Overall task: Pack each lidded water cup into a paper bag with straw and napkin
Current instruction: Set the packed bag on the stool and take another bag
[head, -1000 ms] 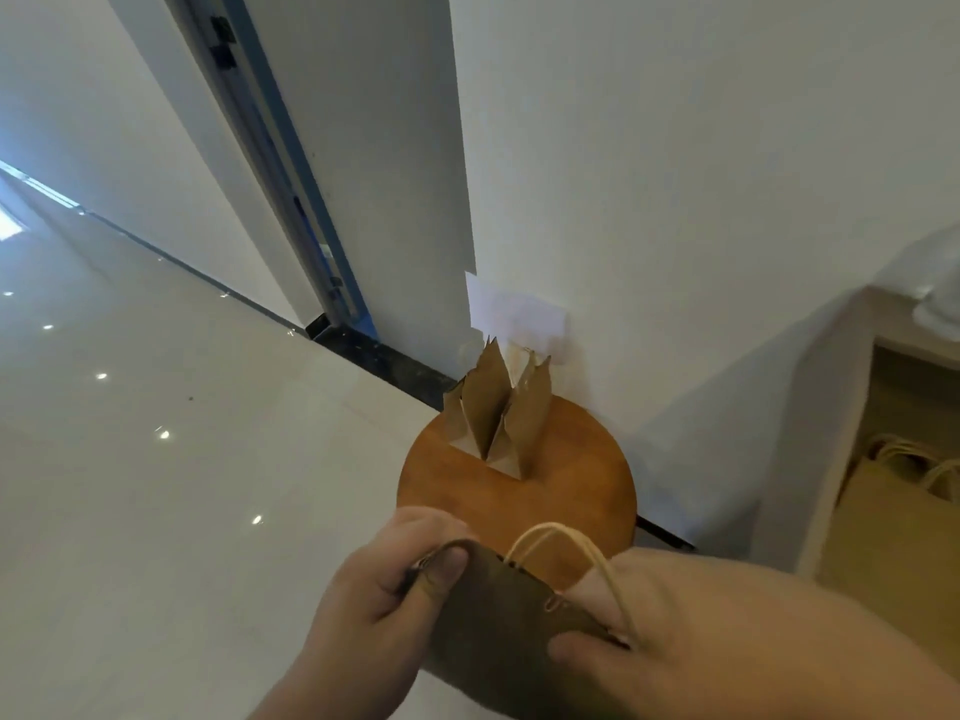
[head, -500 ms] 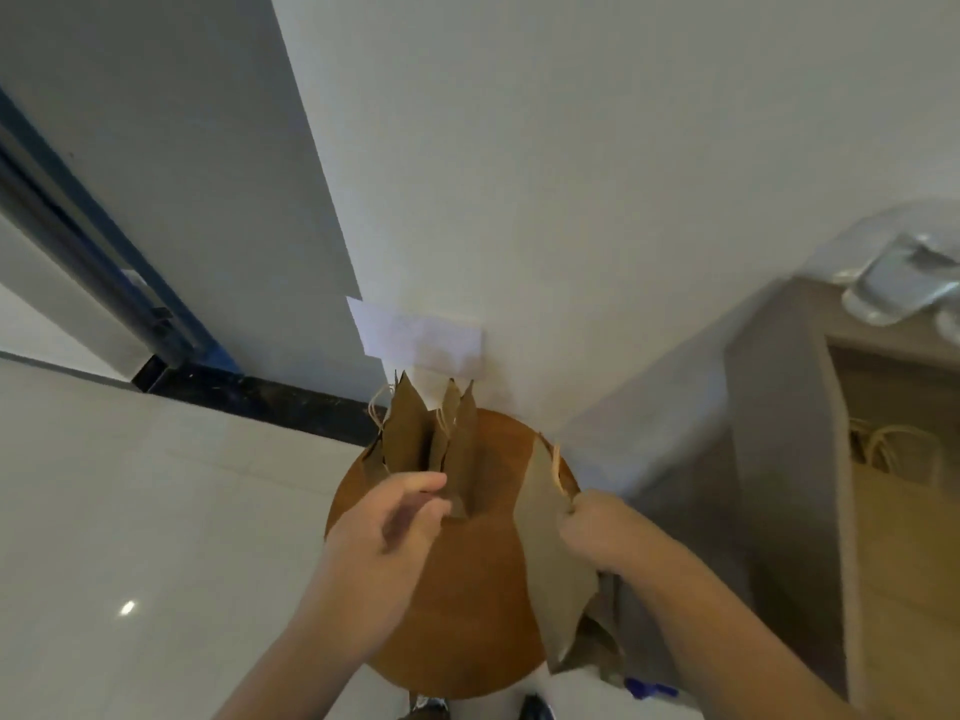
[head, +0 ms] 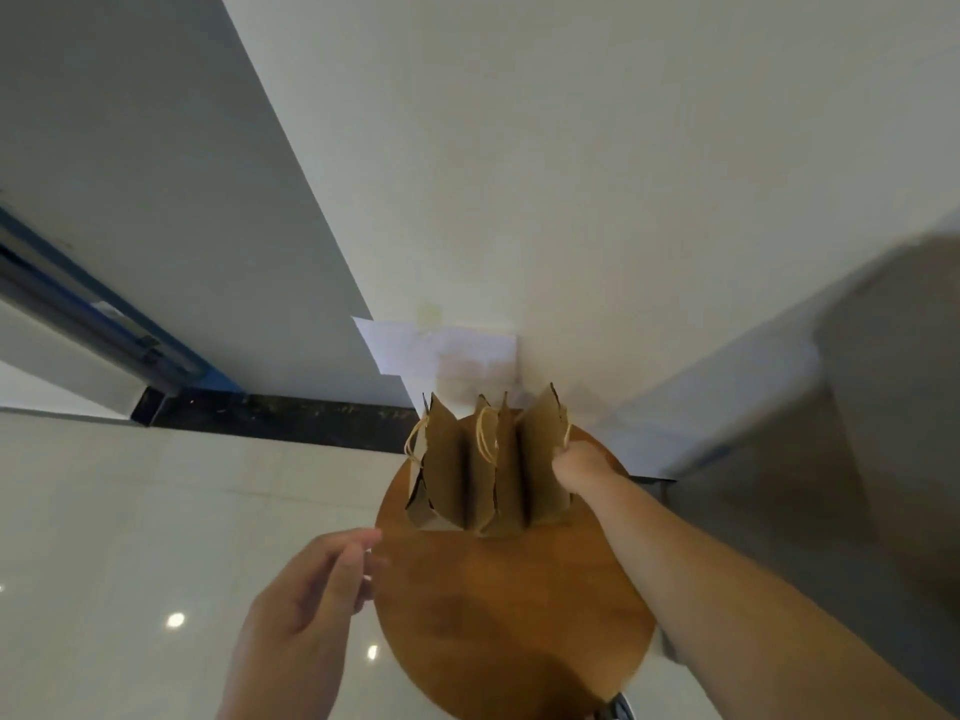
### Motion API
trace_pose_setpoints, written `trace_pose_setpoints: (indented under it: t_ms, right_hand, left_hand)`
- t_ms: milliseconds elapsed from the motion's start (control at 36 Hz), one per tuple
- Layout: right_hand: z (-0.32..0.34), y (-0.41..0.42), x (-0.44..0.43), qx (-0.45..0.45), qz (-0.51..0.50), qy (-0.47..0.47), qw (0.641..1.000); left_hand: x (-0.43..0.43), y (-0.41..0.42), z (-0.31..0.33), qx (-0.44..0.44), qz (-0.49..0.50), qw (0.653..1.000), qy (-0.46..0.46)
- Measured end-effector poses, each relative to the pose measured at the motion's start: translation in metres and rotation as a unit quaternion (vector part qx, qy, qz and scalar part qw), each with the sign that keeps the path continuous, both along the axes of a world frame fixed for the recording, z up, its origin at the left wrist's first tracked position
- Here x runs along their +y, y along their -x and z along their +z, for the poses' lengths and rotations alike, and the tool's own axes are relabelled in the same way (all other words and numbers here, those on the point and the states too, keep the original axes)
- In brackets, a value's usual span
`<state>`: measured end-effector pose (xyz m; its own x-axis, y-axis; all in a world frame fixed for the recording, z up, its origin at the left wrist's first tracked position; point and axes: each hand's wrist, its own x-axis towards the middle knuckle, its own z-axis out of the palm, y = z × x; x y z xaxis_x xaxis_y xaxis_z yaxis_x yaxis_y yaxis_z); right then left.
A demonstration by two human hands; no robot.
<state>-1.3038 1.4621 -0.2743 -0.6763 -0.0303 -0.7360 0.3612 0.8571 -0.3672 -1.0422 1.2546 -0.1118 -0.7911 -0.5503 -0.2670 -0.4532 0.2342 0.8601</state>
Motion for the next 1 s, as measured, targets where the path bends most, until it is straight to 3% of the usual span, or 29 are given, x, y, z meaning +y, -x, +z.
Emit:
trace_pose_setpoints:
  t_ms: [333,444,611,750,806,889,1000]
  right_hand:
    - [0.029,-0.025,0.038,0.020,0.020,0.062,0.998]
    - [0.078,-0.056,0.069,0.050,0.089,0.064,0.993]
    - [0.203,-0.098,0.158,0.215,0.119,0.061,0.967]
    - [0.295,-0.142,0.279,0.313,-0.076,0.114,0.940]
    - [0.310,-0.159,0.329,0.339,-0.175,0.163,0.910]
    - [0.287,-0.169,0.404,0.375,-0.303,0.123,0.867]
    - [0.206,-0.165,0.488,0.318,-0.339,-0.008,0.885]
  left_hand:
    - [0.020,0.055,-0.017,-0.055,-0.153,0.986,0.039]
    - [0.052,0.080,-0.013,-0.019,-0.250,0.965,0.079]
    - [0.142,0.136,0.009,0.066,-0.405,0.903,0.127]
    - [0.246,0.152,0.037,0.106,-0.501,0.847,0.143]
    - [0.284,0.151,0.044,0.115,-0.541,0.822,0.136]
    - [0.336,0.148,0.044,0.142,-0.589,0.782,0.147]
    - [0.404,0.145,0.033,0.239,-0.599,0.746,0.164]
